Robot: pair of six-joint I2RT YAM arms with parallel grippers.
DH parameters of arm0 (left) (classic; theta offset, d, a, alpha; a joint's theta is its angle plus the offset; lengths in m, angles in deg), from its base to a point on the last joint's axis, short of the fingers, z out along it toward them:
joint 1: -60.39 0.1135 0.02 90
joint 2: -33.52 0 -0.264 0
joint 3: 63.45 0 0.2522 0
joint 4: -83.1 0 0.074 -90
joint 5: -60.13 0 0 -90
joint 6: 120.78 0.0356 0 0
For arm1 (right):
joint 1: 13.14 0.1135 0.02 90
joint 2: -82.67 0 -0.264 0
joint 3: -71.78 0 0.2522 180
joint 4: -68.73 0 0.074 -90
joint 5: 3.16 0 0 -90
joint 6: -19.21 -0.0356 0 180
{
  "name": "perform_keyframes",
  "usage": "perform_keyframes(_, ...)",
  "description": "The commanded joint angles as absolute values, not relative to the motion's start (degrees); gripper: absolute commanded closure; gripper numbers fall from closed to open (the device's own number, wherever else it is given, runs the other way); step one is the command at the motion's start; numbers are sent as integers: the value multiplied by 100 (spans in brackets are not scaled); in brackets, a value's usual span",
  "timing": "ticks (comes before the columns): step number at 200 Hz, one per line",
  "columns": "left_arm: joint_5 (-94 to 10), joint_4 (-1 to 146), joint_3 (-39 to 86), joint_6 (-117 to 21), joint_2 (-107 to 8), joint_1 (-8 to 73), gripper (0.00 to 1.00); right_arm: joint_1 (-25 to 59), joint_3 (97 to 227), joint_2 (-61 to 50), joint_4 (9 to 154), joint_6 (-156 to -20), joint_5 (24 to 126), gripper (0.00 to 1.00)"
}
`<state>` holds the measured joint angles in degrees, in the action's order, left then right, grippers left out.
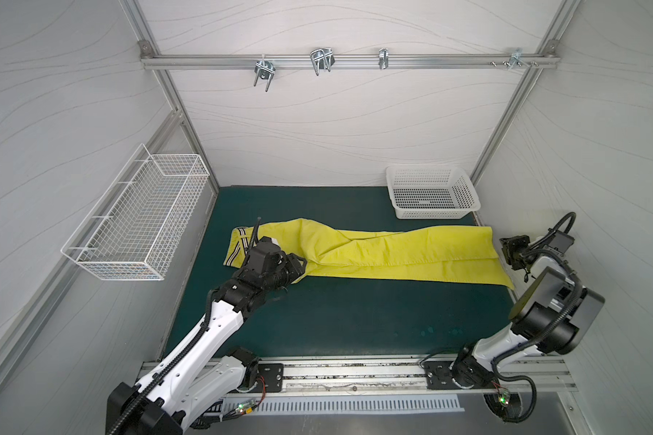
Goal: Roll up the long pants
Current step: Fold the long pant at the center of the board.
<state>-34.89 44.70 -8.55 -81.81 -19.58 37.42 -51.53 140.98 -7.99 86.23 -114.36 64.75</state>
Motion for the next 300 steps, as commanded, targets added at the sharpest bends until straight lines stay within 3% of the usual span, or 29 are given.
perform_keyframes(1,-2842,4068,-547,-8053,-2319,3788,71,-5021,13903,-296,8745,-11770,7652,70)
perform_keyframes(12,-2846,4206,-482,-8101,-2669,3835,94,-4703,13785,-51,8812,-11533,7755,88)
perform_keyframes(18,-2855,4269,-436,-8150,-2877,3877,100,-4526,13719,76,8875,-11416,7813,100)
perform_keyframes(78,-2496,4864,129,-8261,-4841,4171,100,-2959,12967,1193,9041,-10378,8004,100)
perform_keyframes(121,-2082,4704,698,-8105,-5936,4285,100,-2769,13015,1394,9254,-10230,7824,100)
perform_keyframes(181,-2811,4591,1052,-8208,-6964,5059,100,-2720,13180,1466,9739,-9877,7962,87)
perform_keyframes(217,-2681,4259,1236,-7858,-7078,5472,100,-2989,13300,1279,10066,-9874,7990,58)
perform_keyframes(234,-2619,4085,1206,-7784,-7024,5761,100,-3321,13320,1111,10155,-9954,7857,51)
perform_keyframes(300,-2510,3829,1173,-7738,-6725,6357,100,-4339,13746,121,10272,-9928,7178,48)
